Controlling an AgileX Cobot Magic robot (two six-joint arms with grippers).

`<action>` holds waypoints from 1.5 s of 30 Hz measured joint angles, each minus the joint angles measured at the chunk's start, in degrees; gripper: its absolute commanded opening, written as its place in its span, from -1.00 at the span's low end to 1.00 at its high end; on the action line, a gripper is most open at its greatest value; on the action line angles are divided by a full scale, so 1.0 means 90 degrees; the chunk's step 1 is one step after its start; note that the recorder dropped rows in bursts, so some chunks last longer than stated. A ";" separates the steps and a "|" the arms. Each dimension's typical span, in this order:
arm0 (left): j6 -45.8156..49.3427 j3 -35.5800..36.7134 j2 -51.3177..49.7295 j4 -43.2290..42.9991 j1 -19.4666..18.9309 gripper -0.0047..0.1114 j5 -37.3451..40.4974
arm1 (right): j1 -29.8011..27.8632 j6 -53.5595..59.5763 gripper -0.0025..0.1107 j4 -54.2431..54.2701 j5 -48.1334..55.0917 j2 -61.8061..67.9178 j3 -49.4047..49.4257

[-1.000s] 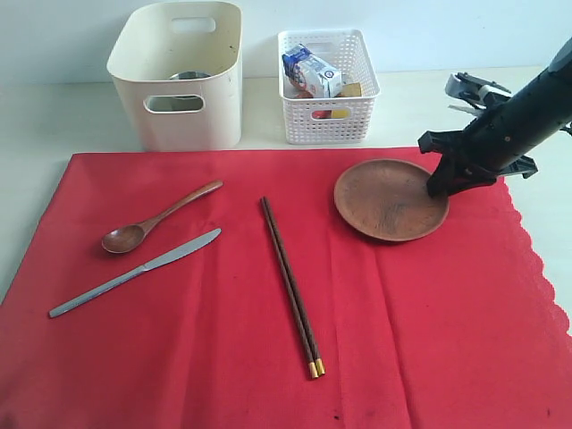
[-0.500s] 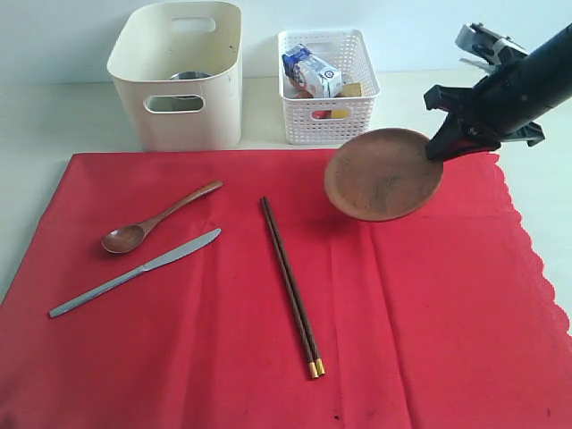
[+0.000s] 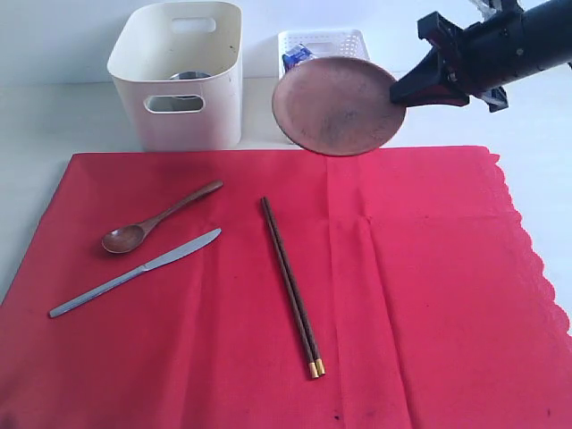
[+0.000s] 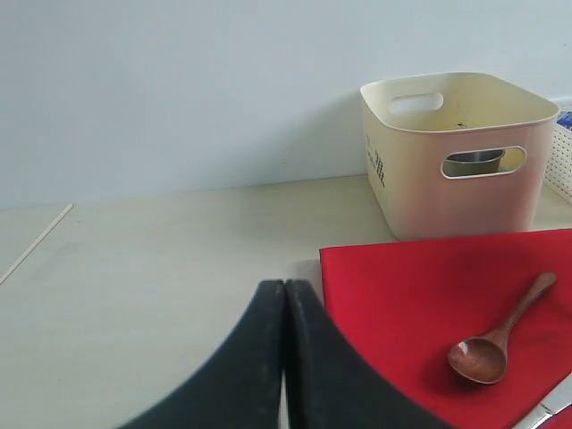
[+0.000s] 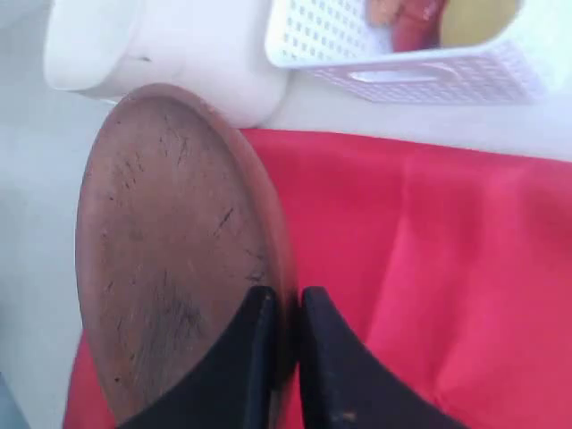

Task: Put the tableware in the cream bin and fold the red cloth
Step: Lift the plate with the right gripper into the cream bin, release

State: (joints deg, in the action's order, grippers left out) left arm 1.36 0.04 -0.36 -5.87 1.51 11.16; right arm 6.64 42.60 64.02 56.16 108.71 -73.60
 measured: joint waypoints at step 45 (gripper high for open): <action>0.0000 0.0000 0.0000 0.0000 0.0000 -0.90 0.0000 | 0.2826 0.0436 -0.16 0.1640 -0.3507 0.3059 -0.4618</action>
State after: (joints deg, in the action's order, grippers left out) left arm 1.36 0.04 -0.36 -5.87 1.51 11.16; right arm 32.07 46.53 78.78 24.60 136.24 -115.17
